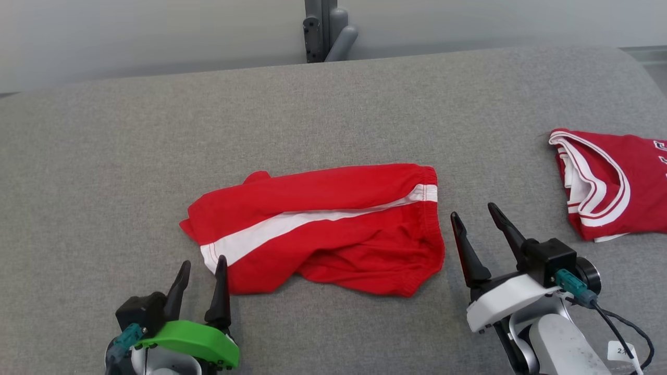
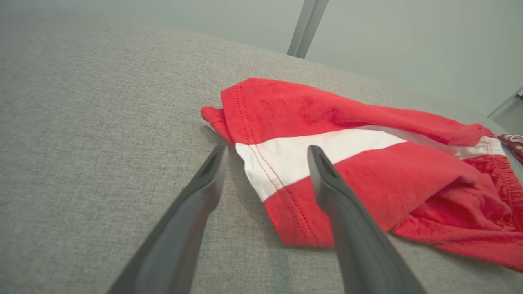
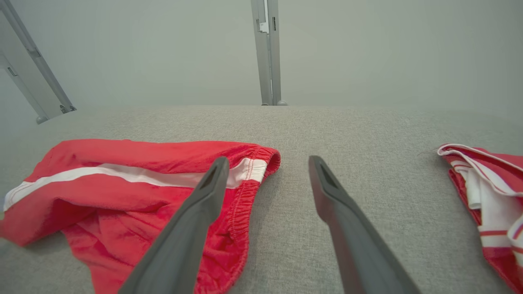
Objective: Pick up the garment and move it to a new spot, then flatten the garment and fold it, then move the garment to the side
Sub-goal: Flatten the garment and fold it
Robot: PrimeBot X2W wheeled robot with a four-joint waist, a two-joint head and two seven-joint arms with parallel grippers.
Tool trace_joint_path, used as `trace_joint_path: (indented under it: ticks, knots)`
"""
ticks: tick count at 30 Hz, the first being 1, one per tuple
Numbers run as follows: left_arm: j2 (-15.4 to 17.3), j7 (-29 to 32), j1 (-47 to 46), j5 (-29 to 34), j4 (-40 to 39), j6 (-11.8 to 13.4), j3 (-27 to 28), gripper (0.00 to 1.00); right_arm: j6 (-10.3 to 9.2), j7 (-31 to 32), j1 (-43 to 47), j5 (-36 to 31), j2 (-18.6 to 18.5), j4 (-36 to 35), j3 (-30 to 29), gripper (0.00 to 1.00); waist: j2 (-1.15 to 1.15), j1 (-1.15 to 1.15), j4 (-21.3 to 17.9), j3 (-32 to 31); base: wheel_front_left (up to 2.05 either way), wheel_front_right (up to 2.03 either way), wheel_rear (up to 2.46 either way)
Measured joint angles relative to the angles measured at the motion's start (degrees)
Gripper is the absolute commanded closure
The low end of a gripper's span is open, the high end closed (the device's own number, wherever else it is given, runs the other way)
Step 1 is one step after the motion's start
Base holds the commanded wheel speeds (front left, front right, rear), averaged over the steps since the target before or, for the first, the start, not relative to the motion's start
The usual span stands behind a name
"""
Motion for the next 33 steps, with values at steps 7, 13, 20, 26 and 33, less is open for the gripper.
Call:
trace_joint_path:
  ticks: [7, 13, 20, 26, 33]
  knots:
    - [0.0, 0.0, -2.5, -5.2, 2.7, -1.4, 0.0, 0.0, 0.0, 0.0, -1.6, 0.4, -0.1, 0.3, 0.3, 0.0, 0.0, 0.0, 0.5, 3.5, 0.0, 0.0, 0.0]
    - [0.0, 0.0, -2.8, -8.0, 3.4, -1.6, -2.1, 0.0, 0.0, 0.0, -2.1, 0.8, -0.2, 0.6, 0.2, 0.0, 0.0, 0.0, 1.0, 4.2, 0.0, 0.0, 0.0]
    - [0.0, 0.0, -3.0, -9.9, 2.7, -1.6, -4.8, 0.0, 0.0, 0.0, -2.5, 1.0, -0.2, 1.0, 0.3, 0.0, 0.0, 0.0, 1.0, 4.4, 0.0, 0.0, 0.0]
    - [0.0, 0.0, -3.4, -9.3, 1.9, -1.6, -3.9, 0.11, 0.0, 0.0, -2.5, 1.5, -0.4, 1.3, 0.3, 0.0, 0.0, 0.0, 0.7, 4.6, 0.0, 0.0, 0.0]
    - [0.0, 0.0, -3.6, -6.5, 1.5, -1.6, -4.1, 1.0, 0.0, 0.0, -3.5, 3.1, -0.6, 2.6, 1.1, 0.0, 0.0, 0.0, 1.0, 5.1, 0.0, 0.0, 0.0]
